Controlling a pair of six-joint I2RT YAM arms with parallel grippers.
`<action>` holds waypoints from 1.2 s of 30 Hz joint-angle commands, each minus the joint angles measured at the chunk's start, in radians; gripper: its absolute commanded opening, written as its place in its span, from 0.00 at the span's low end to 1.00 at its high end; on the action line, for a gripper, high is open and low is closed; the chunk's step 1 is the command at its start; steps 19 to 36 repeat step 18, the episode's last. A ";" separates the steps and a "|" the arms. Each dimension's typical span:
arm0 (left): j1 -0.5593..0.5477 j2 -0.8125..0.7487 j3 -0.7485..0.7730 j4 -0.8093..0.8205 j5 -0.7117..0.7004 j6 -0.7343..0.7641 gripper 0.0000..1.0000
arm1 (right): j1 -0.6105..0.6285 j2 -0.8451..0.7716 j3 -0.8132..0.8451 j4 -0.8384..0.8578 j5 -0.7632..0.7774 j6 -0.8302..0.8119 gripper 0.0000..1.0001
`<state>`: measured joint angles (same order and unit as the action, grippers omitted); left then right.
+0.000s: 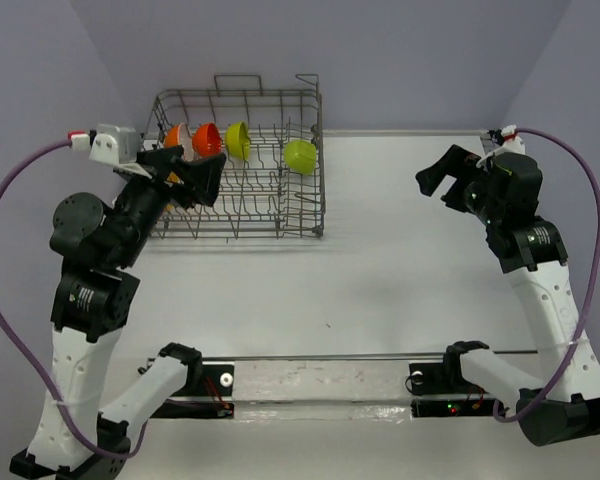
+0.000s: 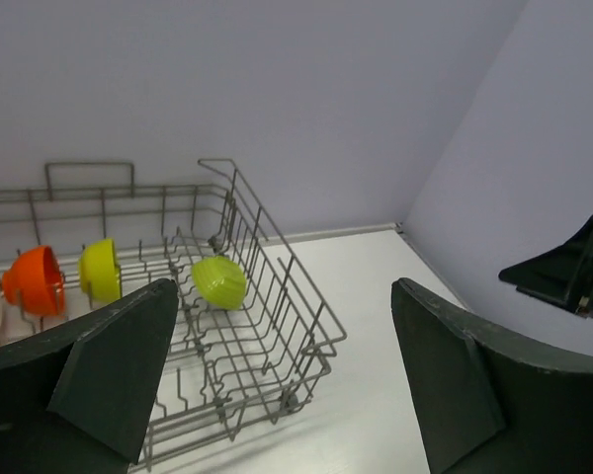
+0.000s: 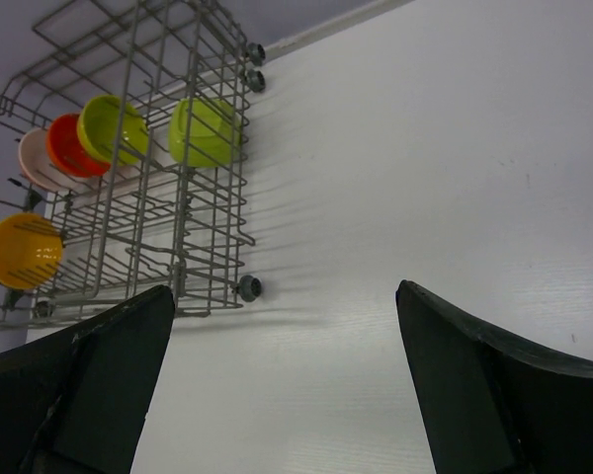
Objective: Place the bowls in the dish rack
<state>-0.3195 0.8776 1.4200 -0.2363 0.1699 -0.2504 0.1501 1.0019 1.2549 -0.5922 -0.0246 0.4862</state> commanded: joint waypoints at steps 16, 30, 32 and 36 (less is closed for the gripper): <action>0.002 -0.069 -0.193 -0.012 -0.053 0.022 0.99 | -0.006 0.021 0.094 0.143 -0.143 -0.047 1.00; 0.002 -0.072 -0.201 -0.001 -0.056 0.014 0.99 | -0.006 0.020 0.086 0.147 -0.129 -0.047 1.00; 0.002 -0.072 -0.201 -0.001 -0.056 0.014 0.99 | -0.006 0.020 0.086 0.147 -0.129 -0.047 1.00; 0.002 -0.072 -0.201 -0.001 -0.056 0.014 0.99 | -0.006 0.020 0.086 0.147 -0.129 -0.047 1.00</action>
